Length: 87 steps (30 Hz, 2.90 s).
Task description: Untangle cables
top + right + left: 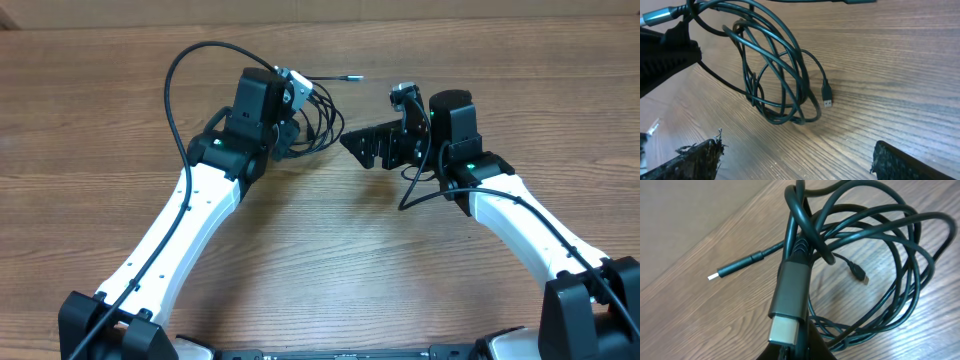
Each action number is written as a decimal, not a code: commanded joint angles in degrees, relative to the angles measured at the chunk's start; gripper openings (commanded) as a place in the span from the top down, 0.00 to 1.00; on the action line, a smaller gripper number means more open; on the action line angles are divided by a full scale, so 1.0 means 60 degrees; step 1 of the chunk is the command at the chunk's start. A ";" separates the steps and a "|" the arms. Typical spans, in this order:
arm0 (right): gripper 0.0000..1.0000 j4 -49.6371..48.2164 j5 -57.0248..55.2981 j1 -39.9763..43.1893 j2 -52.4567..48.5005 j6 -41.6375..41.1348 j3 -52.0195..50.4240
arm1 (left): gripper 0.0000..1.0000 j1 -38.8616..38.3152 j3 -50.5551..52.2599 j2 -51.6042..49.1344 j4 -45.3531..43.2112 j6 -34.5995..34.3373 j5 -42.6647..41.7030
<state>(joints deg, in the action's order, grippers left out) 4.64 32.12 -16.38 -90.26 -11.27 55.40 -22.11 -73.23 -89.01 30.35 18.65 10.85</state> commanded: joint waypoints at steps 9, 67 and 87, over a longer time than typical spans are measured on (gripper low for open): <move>0.06 0.0018 -0.0058 0.0004 0.0237 0.3246 0.0157 | 0.96 0.0007 -0.0149 0.0113 0.0543 0.2714 -0.3676; 0.96 -0.0852 0.2736 0.0018 0.0408 0.7956 0.0157 | 0.96 0.1184 -0.0142 -0.0415 -0.0109 0.6113 -0.7246; 0.57 -0.0794 0.4342 0.0000 0.0408 0.5089 0.0157 | 0.96 0.1184 -0.0142 -0.0415 -0.1774 0.3850 -0.6247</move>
<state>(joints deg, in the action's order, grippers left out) 0.12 53.54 -15.86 -89.08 20.10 55.59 -15.29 -73.17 -91.33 20.29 44.38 -28.27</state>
